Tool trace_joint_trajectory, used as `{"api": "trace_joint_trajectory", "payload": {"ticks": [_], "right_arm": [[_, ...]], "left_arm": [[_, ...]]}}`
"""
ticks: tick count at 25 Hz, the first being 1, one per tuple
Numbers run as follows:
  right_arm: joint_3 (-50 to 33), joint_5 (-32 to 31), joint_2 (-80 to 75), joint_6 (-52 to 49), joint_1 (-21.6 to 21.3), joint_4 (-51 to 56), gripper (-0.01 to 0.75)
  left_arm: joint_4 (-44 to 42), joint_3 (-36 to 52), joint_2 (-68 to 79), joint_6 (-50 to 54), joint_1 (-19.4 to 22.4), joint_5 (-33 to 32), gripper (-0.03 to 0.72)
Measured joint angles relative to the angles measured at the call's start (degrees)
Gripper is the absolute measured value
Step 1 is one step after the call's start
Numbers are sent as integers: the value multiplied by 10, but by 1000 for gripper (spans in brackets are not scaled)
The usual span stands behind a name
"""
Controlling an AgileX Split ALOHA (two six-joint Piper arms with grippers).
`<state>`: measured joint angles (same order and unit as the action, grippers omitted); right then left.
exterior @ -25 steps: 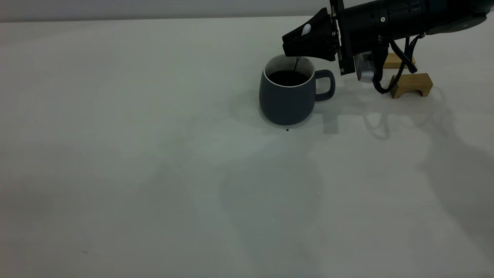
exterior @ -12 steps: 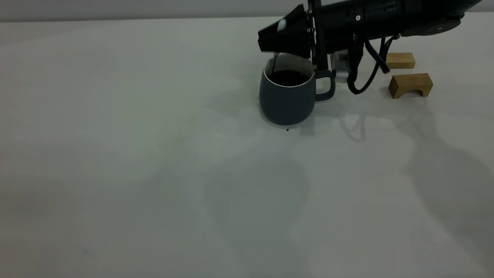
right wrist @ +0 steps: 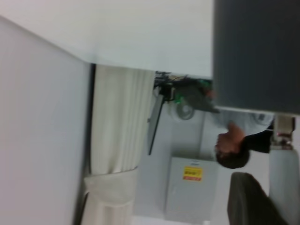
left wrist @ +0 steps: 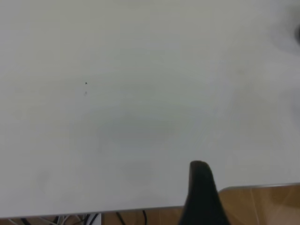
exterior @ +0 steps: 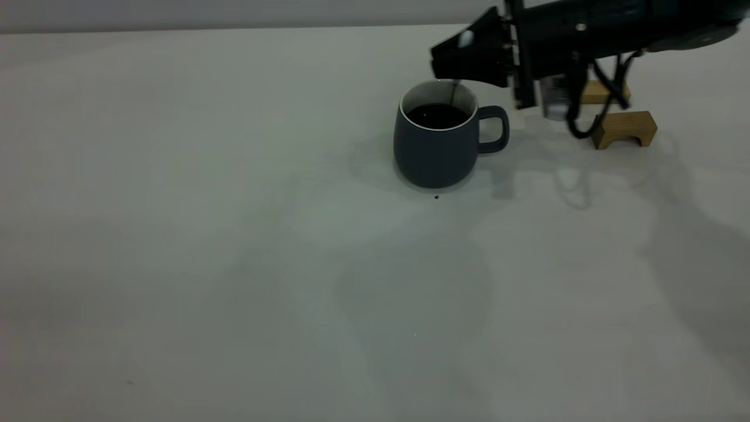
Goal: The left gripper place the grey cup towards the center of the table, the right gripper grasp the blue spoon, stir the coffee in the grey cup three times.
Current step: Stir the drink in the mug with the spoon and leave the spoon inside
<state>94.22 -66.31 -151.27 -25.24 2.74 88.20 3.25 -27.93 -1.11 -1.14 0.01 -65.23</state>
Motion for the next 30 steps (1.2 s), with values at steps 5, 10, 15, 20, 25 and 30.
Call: {"api": "trace_joint_trajectory", "payload": {"ticks": [5, 10, 15, 20, 25, 30], "right_arm": [[0, -8, 13, 6, -10, -81, 107], [0, -6, 29, 5, 4, -127, 106], [0, -3, 31, -16, 33, -109, 106], [0, -3, 31, -46, 50, -7, 106], [0, 50, 31, -45, 49, 60, 105], [-1, 62, 31, -29, 28, 35, 103]], "left_arm": [[0, 0, 0, 0, 0, 0, 585], [0, 0, 0, 0, 0, 0, 585], [0, 0, 0, 0, 0, 0, 585], [0, 0, 0, 0, 0, 0, 585], [0, 0, 0, 0, 0, 0, 585], [0, 0, 0, 0, 0, 0, 585]]}}
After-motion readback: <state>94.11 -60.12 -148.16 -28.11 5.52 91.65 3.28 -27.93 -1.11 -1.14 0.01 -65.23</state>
